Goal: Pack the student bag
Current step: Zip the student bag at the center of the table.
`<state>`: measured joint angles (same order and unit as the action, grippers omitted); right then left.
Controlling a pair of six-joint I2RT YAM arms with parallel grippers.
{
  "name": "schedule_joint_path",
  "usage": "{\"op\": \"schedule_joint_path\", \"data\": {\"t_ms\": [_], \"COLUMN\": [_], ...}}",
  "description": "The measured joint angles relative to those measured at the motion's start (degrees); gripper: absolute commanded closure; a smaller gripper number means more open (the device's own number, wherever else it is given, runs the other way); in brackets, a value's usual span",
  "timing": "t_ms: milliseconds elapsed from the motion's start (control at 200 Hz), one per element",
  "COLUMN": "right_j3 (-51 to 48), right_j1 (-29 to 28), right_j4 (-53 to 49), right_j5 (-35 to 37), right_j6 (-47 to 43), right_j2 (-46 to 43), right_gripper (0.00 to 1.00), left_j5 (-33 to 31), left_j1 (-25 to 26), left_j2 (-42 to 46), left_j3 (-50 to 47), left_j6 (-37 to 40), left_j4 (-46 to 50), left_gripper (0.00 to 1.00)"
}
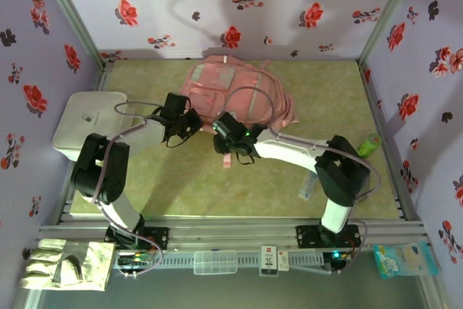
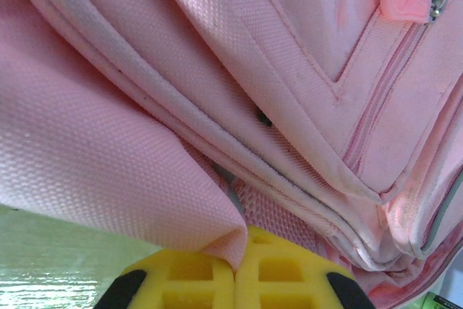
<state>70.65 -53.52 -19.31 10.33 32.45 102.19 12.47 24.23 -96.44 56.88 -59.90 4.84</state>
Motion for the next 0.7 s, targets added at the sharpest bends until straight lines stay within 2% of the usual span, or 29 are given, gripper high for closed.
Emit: {"op": "schedule_joint_path", "data": {"t_ms": [235, 700], "right_j3": [-1.3, 1.8], "right_j1": [0.3, 1.4], "right_j4": [5.0, 5.7], "right_j5": [0.7, 6.0], "right_j6": [1.2, 2.6], "right_j2": [5.2, 9.2], "right_gripper": [0.72, 0.7], "left_j5": [0.0, 0.0], "left_j1": [0.0, 0.0], "left_j2": [0.0, 0.1], "left_j3": [0.3, 0.7], "left_j6": [0.0, 0.0], "left_j4": [0.5, 0.8], "left_gripper": [1.0, 1.0]}}
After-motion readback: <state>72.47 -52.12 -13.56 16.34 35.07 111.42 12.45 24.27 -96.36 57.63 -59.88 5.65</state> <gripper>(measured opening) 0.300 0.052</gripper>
